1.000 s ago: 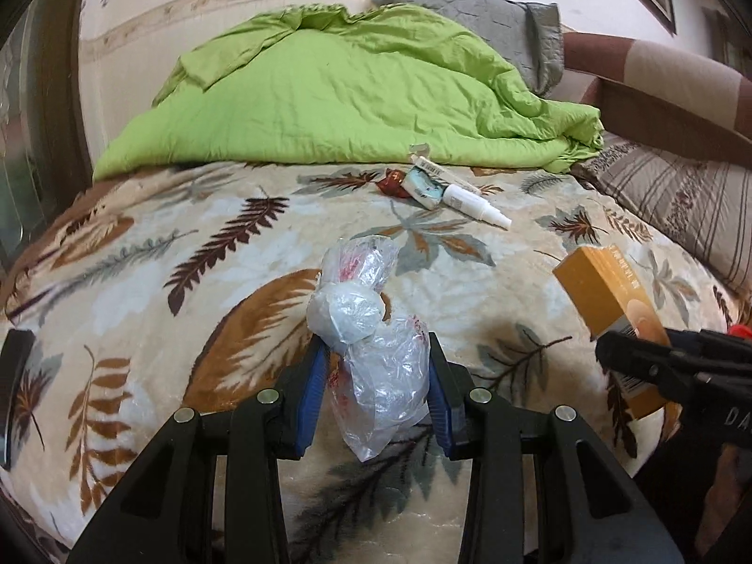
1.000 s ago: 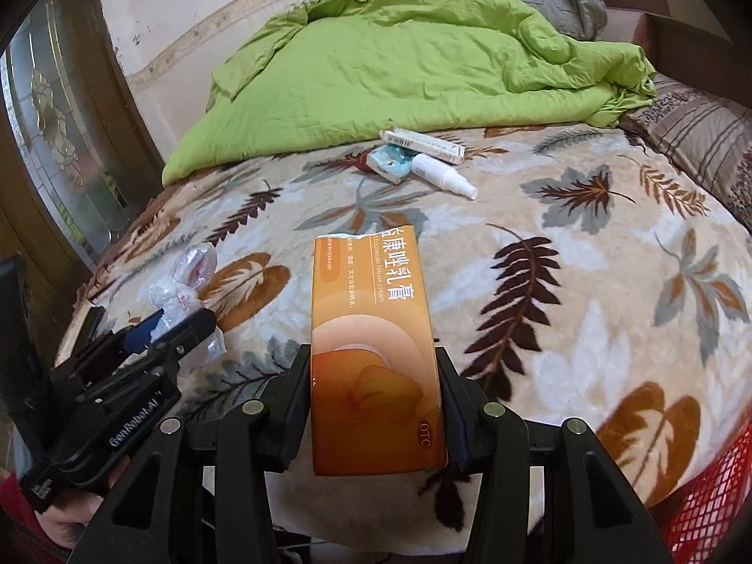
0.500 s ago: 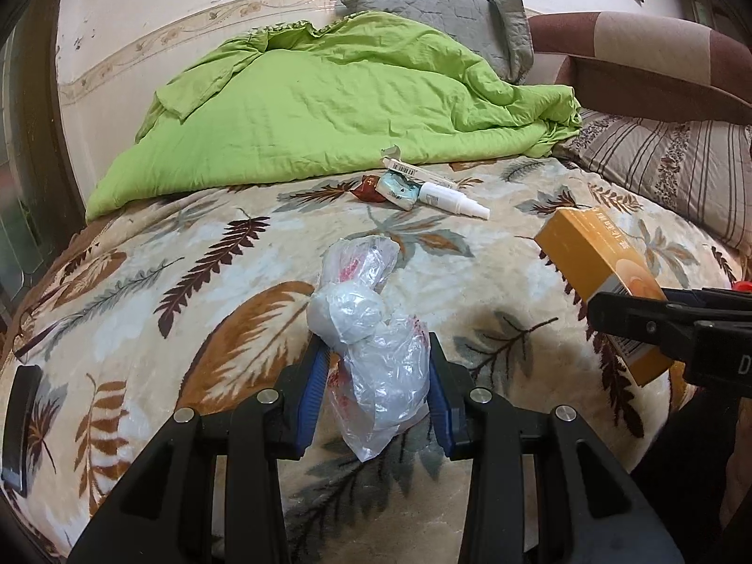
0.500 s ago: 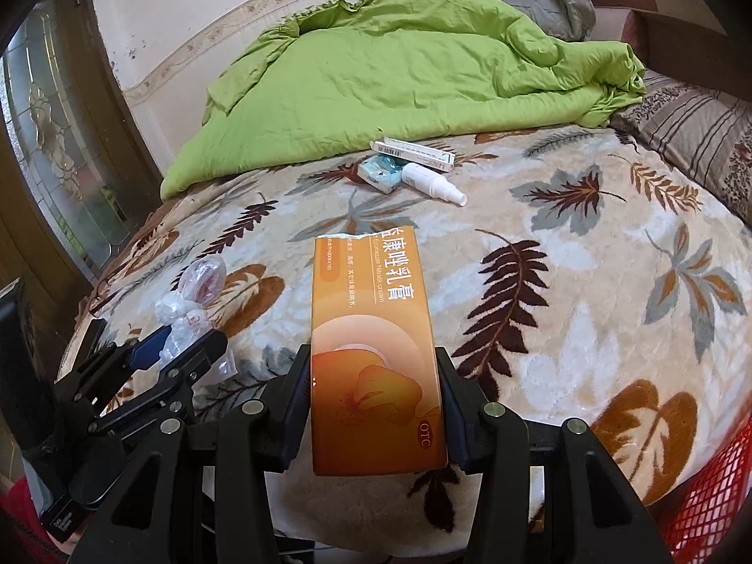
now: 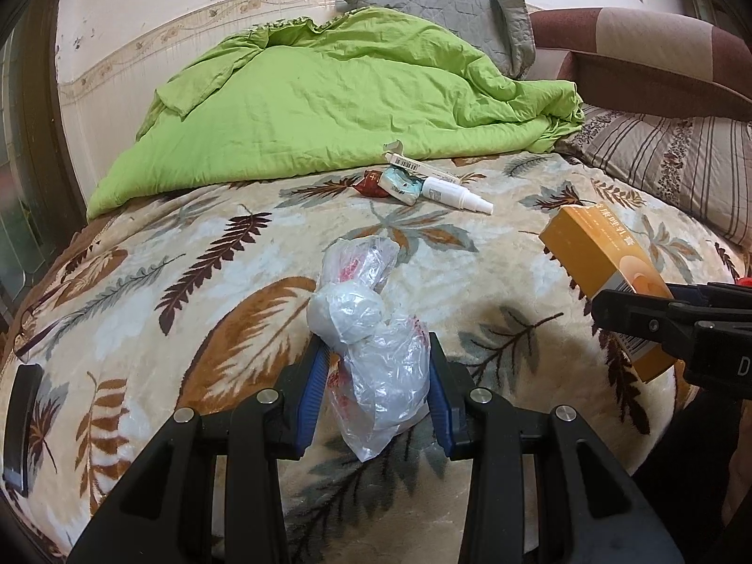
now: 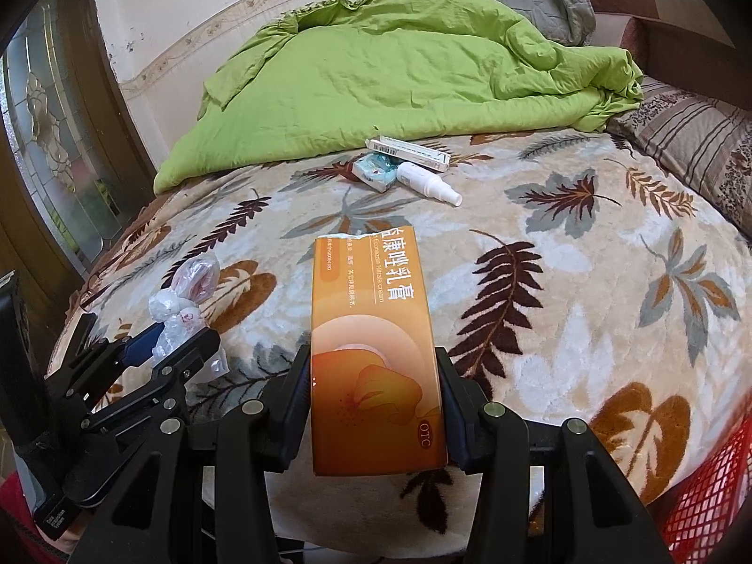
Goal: Collect trash
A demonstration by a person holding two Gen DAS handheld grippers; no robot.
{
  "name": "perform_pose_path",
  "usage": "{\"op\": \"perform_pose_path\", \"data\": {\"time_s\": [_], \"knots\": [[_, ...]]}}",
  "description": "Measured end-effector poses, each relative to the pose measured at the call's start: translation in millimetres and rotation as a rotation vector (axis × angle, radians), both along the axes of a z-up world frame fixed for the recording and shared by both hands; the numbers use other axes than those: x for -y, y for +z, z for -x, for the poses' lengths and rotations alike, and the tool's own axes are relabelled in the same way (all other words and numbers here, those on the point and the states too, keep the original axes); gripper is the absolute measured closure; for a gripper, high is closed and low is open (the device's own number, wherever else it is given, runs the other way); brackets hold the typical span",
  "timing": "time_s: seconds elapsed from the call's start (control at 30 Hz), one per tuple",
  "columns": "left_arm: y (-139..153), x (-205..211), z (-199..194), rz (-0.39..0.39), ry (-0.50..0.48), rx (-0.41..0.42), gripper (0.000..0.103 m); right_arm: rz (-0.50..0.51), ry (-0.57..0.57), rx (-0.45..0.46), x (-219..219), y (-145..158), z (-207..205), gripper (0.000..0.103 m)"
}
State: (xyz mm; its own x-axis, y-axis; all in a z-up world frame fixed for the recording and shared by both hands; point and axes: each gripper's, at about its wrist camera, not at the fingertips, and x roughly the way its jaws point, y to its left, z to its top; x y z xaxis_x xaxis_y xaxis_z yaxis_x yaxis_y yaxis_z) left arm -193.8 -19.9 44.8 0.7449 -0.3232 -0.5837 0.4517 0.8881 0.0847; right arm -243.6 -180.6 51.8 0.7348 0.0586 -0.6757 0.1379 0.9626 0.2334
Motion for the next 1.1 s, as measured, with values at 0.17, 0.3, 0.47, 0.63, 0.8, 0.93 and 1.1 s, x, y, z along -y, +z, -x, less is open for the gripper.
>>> {"op": "perform_pose_path", "data": {"time_s": [0.17,0.3,0.47,0.63,0.8,0.93,1.1], "knots": [[-1.7,-1.1,-1.5,0.0,0.0,-0.003,0.065,0.005,0.001,-0.001,0.5,0.0,-0.2,0.051],[-1.3,-0.7,-1.5,0.001,0.0,-0.004,0.065,0.005,0.001,-0.001,0.0,-0.1,-0.2,0.051],[-2.3,-1.2,-2.0,0.0,0.0,-0.006,0.065,0.004,0.001,0.0,0.0,0.4,-0.4,0.051],[-5.5,-2.1,-2.4,0.0,0.001,-0.008,0.065,0.003,0.001,-0.001,0.4,0.4,0.3,0.051],[-5.1,-2.0,-2.9,-0.001,-0.001,-0.008,0.065,0.005,-0.001,0.0,0.5,0.7,0.6,0.051],[-5.2,-2.1,-2.9,0.0,0.0,-0.009,0.065,0.005,-0.002,0.0,0.8,0.7,0.8,0.051],[-4.4,-1.8,-2.8,-0.001,0.001,-0.009,0.065,0.004,-0.003,0.001,1.6,1.2,1.3,0.051]]}}
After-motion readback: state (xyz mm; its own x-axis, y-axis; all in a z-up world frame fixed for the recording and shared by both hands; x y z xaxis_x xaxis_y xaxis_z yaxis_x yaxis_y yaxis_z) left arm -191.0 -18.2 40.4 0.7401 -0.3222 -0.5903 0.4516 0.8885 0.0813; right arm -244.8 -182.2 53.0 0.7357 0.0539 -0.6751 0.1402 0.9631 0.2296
